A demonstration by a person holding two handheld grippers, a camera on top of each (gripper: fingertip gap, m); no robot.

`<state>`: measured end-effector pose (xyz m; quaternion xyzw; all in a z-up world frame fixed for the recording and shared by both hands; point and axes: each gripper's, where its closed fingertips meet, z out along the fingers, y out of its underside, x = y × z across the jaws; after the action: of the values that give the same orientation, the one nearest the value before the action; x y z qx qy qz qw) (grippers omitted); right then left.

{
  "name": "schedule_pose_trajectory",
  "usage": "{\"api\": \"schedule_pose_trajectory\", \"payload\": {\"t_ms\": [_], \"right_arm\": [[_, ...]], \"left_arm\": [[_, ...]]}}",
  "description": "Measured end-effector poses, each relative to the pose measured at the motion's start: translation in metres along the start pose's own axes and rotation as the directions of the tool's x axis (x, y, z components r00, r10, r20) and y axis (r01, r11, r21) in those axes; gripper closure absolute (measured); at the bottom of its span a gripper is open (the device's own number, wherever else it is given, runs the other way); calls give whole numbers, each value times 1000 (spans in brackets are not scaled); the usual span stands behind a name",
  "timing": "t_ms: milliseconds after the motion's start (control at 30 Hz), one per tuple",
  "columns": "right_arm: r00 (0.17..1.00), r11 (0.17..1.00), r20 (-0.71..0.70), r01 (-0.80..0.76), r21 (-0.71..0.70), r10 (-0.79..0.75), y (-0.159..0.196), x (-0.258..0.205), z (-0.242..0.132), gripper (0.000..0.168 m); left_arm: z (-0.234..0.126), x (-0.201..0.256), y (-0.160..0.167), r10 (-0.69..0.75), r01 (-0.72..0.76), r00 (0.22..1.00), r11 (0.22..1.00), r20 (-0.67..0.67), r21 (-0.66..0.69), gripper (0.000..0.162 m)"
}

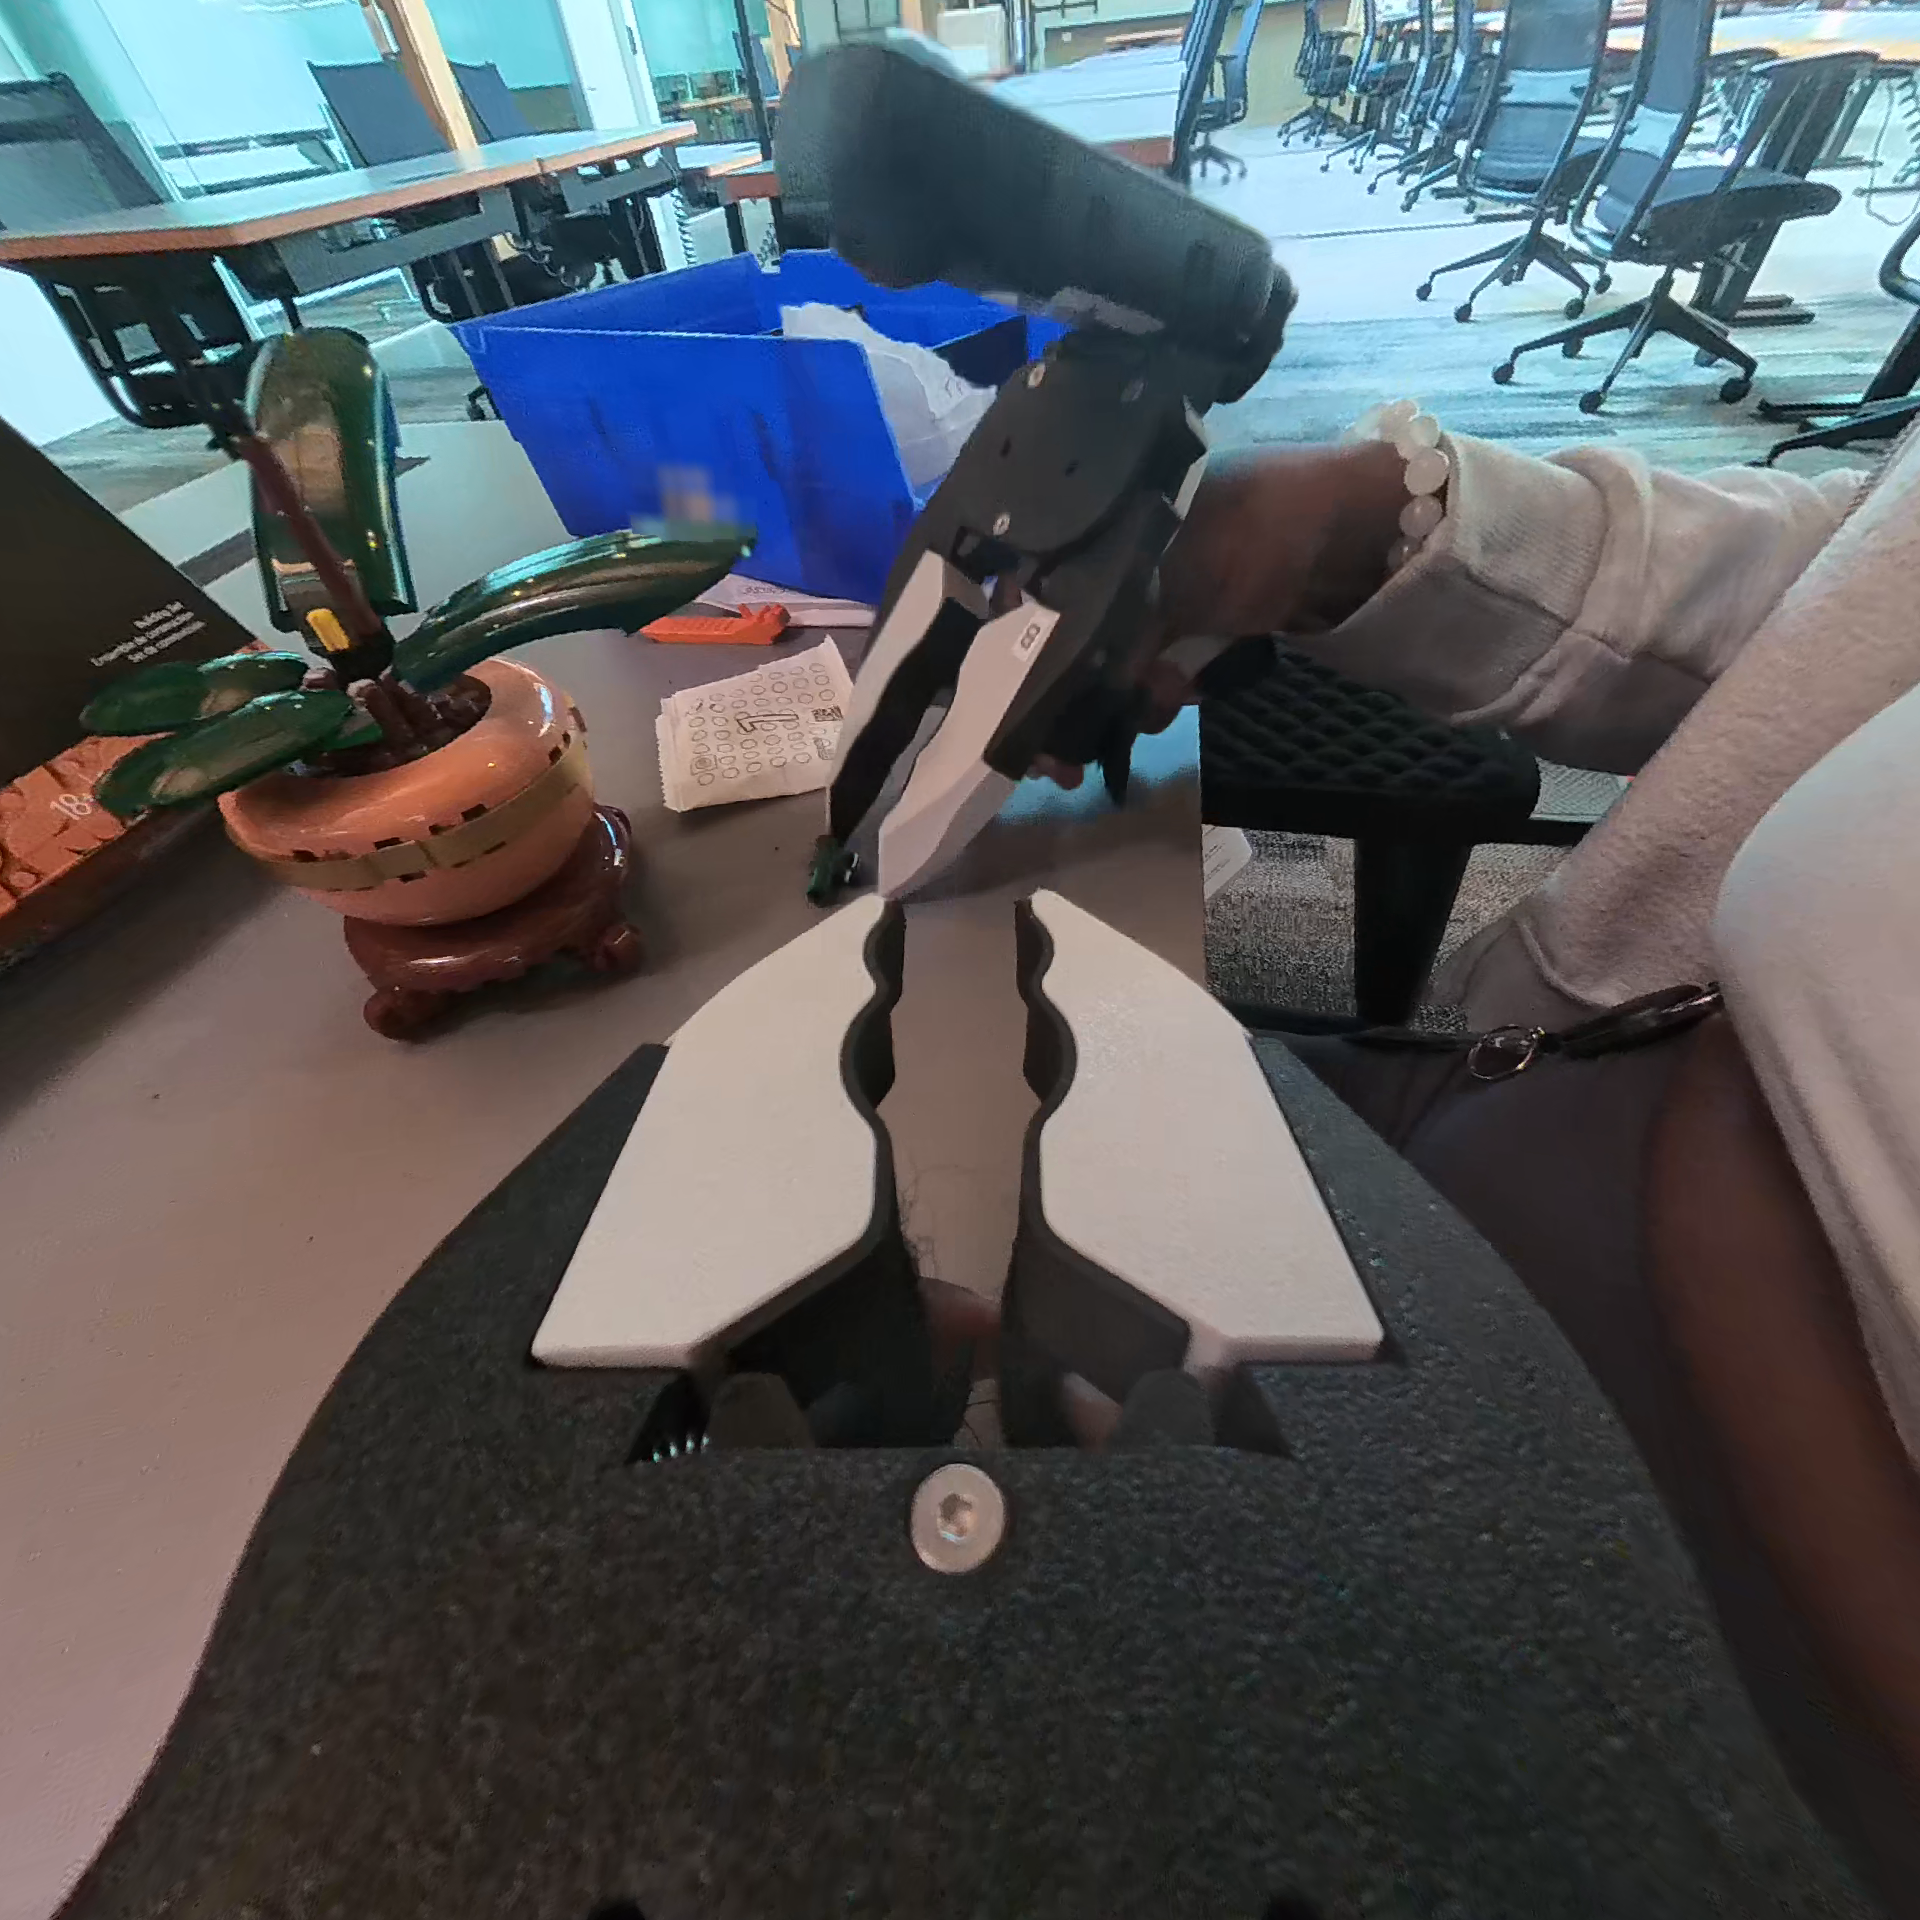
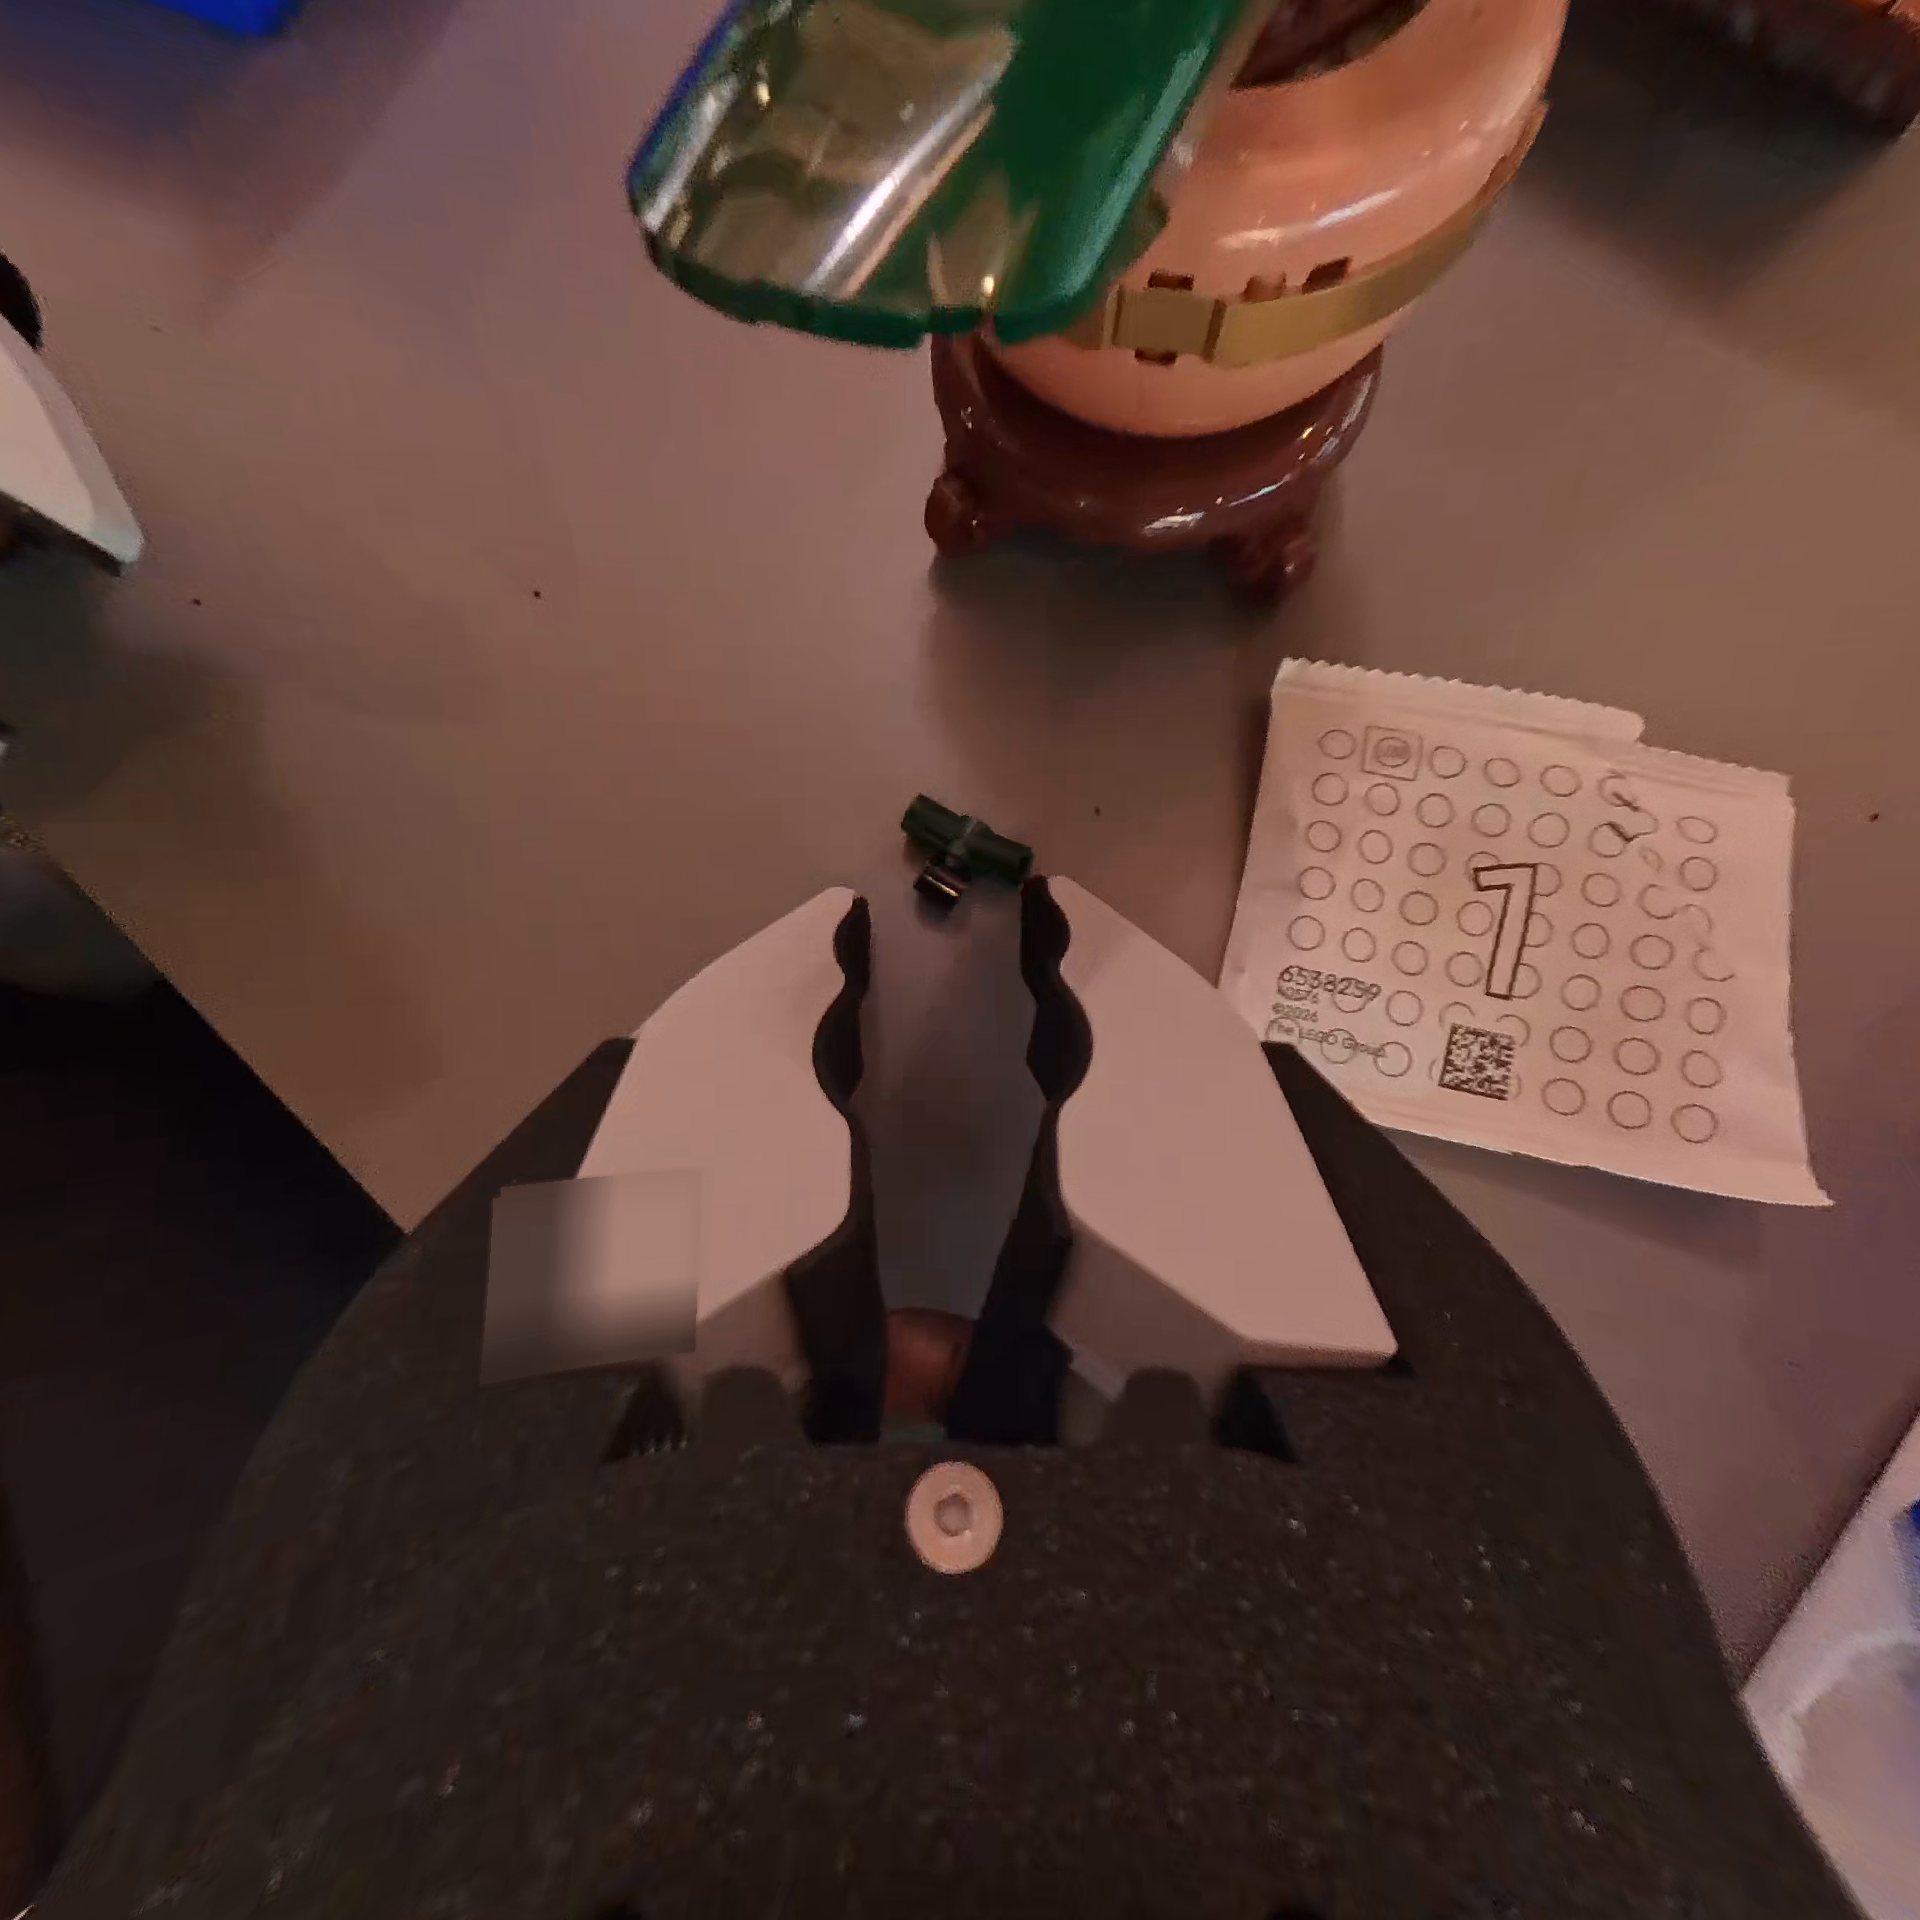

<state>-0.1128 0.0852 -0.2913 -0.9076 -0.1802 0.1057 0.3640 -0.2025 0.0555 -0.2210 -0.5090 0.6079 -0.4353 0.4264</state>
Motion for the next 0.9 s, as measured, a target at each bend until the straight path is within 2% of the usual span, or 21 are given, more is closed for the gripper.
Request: {"api": "schedule_pose_trajectory", "payload": {"t_ms": [200, 300, 400, 433, 533, 600, 700, 800, 900], "right_arm": [[999, 999, -41, -32, 29, 33, -4, 9, 4, 148], [999, 997, -30, -23, 67, 25, -9, 7, 9, 160], [999, 997, -55, 2, 77, 3, -12, 13, 12, 162], [999, 997, -45, 24, 76, -20, -12, 12, 12, 168], [999, 998, -17, 35, 50, -34, -8, 11, 8, 163], [999, 1000, -33, 17, 24, -17, -6, 15, 4, 143], [996, 999, -89, 16, 51, -12, -15, 16, 2, 124], [983, 994, -179, 55, 91, -38, -29, 29, 4, 129], [988, 993, -149, 48, 105, -32, -40, 35, 13, 142]], "left_arm": [[-3, -4, -3, 3, -4, 1000, 1000, 28, 23, 142], [-2, -5, -2, 12, -12, 999, 1000, 34, 16, 142], [-1, -4, -1, 24, -24, 999, 1000, 38, 8, 142], [-1, -5, -1, 26, -26, 999, 1000, 40, 5, 142], [-1, -6, 0, 32, -32, 998, 999, 46, -4, 142], [0, -7, -1, 33, -33, 998, 999, 51, -2, 142], [0, -6, -1, 38, -38, 998, 999, 50, -5, 142], [1, -5, 1, 44, -43, 998, 999, 48, -12, 142], [1, -4, 1, 52, -51, 998, 999, 44, -15, 142]]}}
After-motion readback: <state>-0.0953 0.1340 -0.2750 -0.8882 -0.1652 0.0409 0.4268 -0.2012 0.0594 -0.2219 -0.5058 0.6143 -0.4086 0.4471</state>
